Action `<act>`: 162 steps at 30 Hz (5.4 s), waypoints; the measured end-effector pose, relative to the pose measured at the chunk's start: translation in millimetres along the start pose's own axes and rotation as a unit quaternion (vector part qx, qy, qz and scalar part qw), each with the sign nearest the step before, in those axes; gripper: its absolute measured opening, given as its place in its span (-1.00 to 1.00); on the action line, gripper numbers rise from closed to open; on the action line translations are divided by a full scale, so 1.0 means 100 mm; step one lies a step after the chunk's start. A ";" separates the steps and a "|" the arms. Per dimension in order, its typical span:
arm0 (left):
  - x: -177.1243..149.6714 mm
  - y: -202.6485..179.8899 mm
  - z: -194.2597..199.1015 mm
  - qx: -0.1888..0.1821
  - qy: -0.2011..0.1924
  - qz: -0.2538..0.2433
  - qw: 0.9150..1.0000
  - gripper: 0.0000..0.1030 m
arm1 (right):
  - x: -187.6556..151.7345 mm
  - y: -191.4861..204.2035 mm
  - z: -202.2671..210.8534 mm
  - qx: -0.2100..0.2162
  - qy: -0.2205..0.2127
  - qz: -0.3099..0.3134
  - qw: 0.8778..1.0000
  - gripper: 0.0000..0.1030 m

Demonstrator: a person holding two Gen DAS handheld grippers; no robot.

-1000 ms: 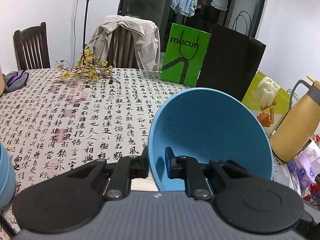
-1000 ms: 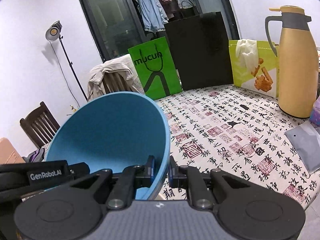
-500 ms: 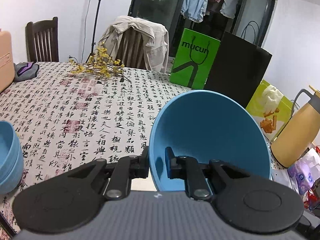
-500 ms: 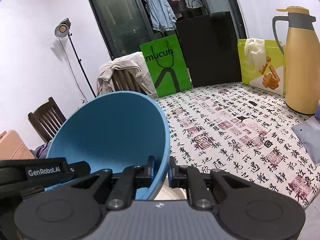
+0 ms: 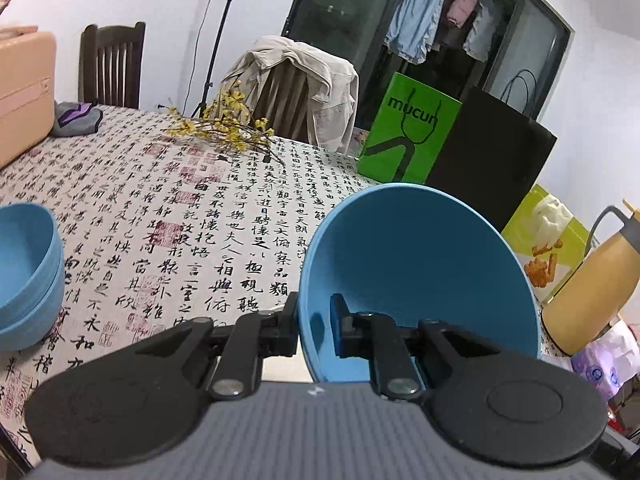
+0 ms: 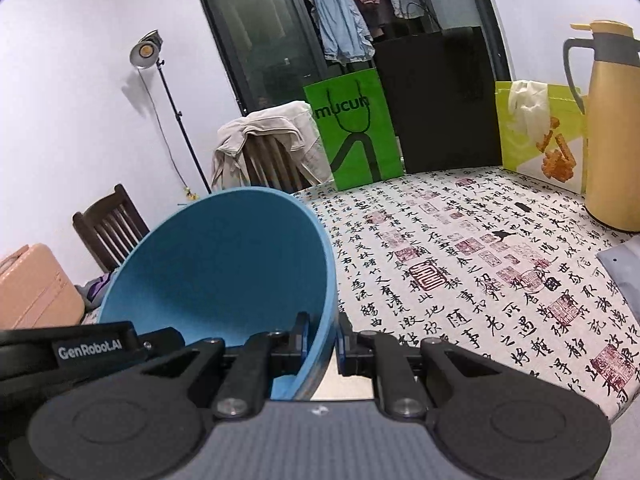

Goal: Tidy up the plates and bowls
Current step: 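Carry the held blue bowl with both grippers toward the stacked blue bowls, then lower the held blue bowl with both grippers into the stacked blue bowls, then open both grippers and release the blue bowl onto the stack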

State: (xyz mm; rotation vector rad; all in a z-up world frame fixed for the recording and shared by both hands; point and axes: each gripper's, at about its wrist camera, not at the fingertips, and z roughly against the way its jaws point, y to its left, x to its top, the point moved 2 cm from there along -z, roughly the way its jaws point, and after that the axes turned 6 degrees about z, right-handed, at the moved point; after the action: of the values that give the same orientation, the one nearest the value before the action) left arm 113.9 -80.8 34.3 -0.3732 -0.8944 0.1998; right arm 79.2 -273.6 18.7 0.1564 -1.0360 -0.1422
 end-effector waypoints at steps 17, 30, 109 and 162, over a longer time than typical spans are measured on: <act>-0.07 0.33 0.11 0.019 -0.037 0.044 0.998 -0.70 | -0.11 0.28 -0.04 0.025 -0.002 0.033 0.999 -0.75; -0.06 0.54 0.22 0.035 -0.075 0.051 0.995 -0.70 | -0.16 0.50 -0.08 0.058 0.000 0.049 0.997 -0.75; 0.57 2.27 0.81 0.134 -0.174 0.175 0.960 -0.70 | -0.16 2.60 -0.55 0.214 0.024 0.163 0.963 -0.75; 0.39 2.68 0.80 0.179 -0.189 0.159 0.952 0.22 | -0.47 2.66 -0.76 0.244 0.006 0.191 0.951 0.30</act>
State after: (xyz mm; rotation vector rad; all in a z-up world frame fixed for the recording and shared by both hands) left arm 70.3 196.4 0.9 -0.1362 -1.1458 0.7407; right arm 132.9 1.1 -6.9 0.3993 -1.0553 0.4723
